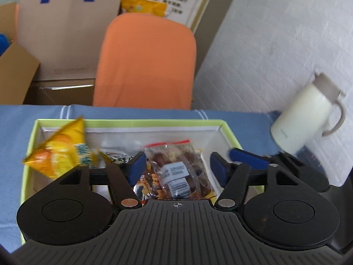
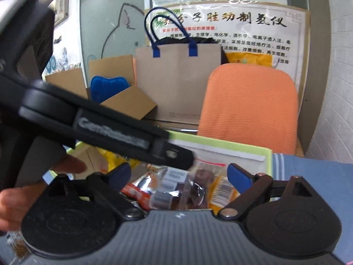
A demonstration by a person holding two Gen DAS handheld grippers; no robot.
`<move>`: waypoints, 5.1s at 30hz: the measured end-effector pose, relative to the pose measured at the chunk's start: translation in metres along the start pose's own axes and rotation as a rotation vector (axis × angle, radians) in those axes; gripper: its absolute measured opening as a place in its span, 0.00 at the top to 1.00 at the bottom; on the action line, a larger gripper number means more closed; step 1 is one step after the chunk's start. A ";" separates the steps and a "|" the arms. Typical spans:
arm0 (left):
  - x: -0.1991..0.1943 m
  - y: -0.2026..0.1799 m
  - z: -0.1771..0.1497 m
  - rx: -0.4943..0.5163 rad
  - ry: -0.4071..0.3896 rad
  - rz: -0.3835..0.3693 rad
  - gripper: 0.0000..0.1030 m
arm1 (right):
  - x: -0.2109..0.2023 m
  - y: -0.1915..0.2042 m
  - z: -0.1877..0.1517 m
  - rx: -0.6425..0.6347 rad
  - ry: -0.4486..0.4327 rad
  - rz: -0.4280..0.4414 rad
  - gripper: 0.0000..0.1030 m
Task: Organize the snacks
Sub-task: 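Carry the date packet into the green box and open the left tool, then move the left tool down toward the small green candy packet, then close the left tool on the green candy packet, then carry the green packet into the green box and open the left tool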
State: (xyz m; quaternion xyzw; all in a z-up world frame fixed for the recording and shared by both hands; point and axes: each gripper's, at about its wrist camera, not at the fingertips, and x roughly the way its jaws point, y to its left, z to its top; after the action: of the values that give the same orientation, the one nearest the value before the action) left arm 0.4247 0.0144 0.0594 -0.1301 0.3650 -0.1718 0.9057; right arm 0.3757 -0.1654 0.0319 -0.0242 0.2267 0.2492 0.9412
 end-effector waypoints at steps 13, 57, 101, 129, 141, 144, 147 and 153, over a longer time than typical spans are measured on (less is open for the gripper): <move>-0.145 -0.005 -0.097 -0.004 -0.163 0.007 0.23 | -0.142 0.060 -0.056 0.071 -0.082 -0.088 0.00; -0.204 0.031 -0.232 -0.130 -0.073 0.203 0.21 | -0.161 0.187 -0.168 0.129 0.083 -0.058 0.00; -0.177 0.020 -0.242 -0.079 0.129 -0.016 0.40 | -0.155 0.209 -0.177 0.018 0.115 0.058 0.01; -0.182 0.006 -0.250 -0.066 0.118 -0.114 0.95 | -0.171 0.214 -0.173 -0.006 0.057 0.024 0.50; -0.135 -0.042 -0.110 -0.018 0.027 -0.204 0.95 | -0.135 0.146 -0.062 -0.104 -0.062 -0.090 0.50; -0.105 -0.052 -0.064 0.005 0.016 -0.192 0.95 | -0.104 0.118 -0.031 -0.118 -0.064 -0.103 0.49; -0.069 -0.061 -0.032 0.033 0.023 -0.151 0.95 | -0.070 0.086 -0.013 -0.106 -0.042 -0.104 0.49; -0.004 -0.053 -0.013 0.045 0.059 -0.080 0.95 | -0.021 0.045 -0.010 -0.058 0.008 -0.073 0.48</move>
State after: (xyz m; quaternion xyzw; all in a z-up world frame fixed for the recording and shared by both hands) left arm 0.4012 -0.0339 0.0720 -0.1188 0.3821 -0.2199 0.8897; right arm 0.3334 -0.1371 0.0350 -0.0608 0.2221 0.2210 0.9477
